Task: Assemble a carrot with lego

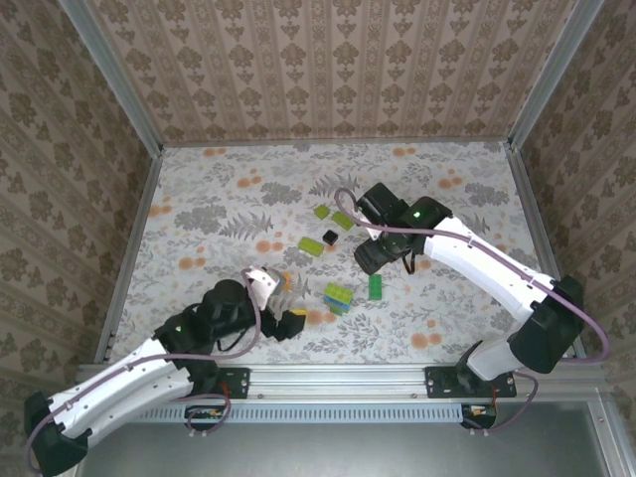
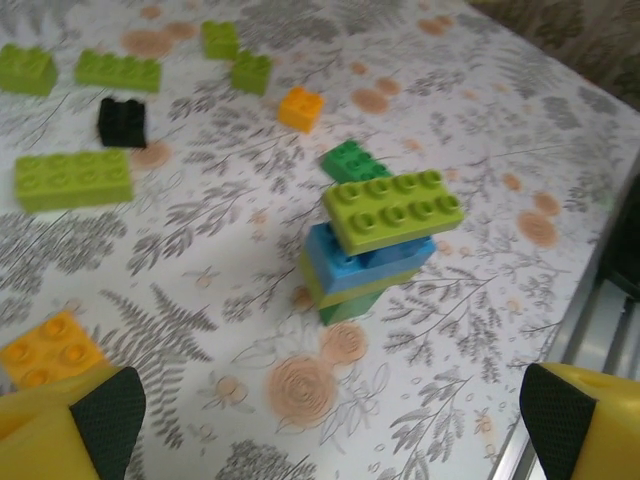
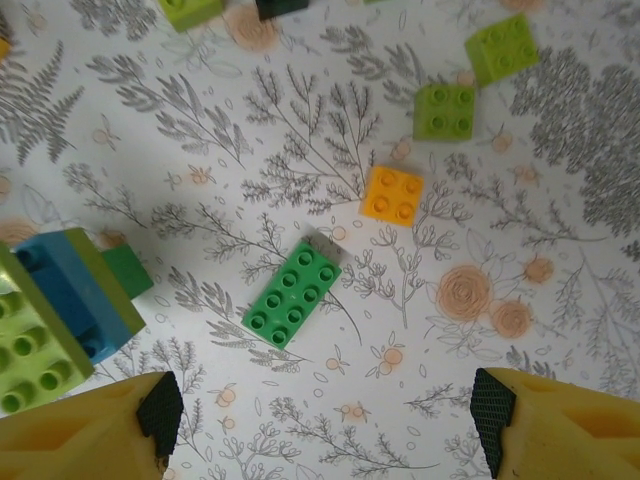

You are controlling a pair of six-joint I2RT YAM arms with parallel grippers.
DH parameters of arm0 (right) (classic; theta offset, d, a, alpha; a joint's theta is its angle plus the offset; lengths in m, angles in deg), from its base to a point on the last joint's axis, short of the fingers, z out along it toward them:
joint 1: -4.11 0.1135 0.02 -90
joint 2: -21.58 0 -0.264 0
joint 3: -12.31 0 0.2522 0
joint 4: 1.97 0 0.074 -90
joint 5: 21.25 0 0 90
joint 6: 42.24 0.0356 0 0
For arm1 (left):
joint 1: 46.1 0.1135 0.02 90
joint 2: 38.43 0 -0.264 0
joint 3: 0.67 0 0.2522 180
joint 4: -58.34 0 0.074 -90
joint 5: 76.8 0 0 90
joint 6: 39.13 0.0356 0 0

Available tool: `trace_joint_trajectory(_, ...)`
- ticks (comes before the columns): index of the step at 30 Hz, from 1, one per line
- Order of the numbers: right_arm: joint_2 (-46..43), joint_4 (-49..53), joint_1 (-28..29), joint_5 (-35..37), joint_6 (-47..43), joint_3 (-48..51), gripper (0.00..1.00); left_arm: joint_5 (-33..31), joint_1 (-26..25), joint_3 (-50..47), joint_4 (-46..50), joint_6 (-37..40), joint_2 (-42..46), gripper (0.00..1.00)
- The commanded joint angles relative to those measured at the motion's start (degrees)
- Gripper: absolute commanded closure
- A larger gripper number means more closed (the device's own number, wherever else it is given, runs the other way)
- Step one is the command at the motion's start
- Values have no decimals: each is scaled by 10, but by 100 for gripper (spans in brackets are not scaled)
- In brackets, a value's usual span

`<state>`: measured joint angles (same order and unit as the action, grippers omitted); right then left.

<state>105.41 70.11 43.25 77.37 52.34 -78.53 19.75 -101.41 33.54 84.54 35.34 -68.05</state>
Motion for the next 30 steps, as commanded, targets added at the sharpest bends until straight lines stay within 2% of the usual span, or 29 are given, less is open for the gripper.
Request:
trace_joint_trajectory(1,-26,-38,-8,-7,12,31,21,-53,-31,-26,-88,20,-30,0)
trace_joint_trajectory(6,-51,-59,-17,-25,10,57,21,-144,-52,-93,-287,49,-171,0)
trace_joint_trajectory(9,-60,-62,-19,-37,10,55,21,-158,-53,-138,-419,87,-231,0)
trace_joint_trajectory(11,-58,-60,-20,-44,9,51,21,-147,-53,-150,-465,112,-245,0)
trace_joint_trajectory(19,-46,-74,-26,-50,16,60,21,-66,-37,-135,-502,176,-298,0)
trace_joint_trajectory(27,11,-79,-34,-51,16,59,22,73,51,-132,-573,191,-347,0)
trace_joint_trajectory(30,29,-77,-37,-51,15,53,22,145,85,-115,-598,190,-386,0)
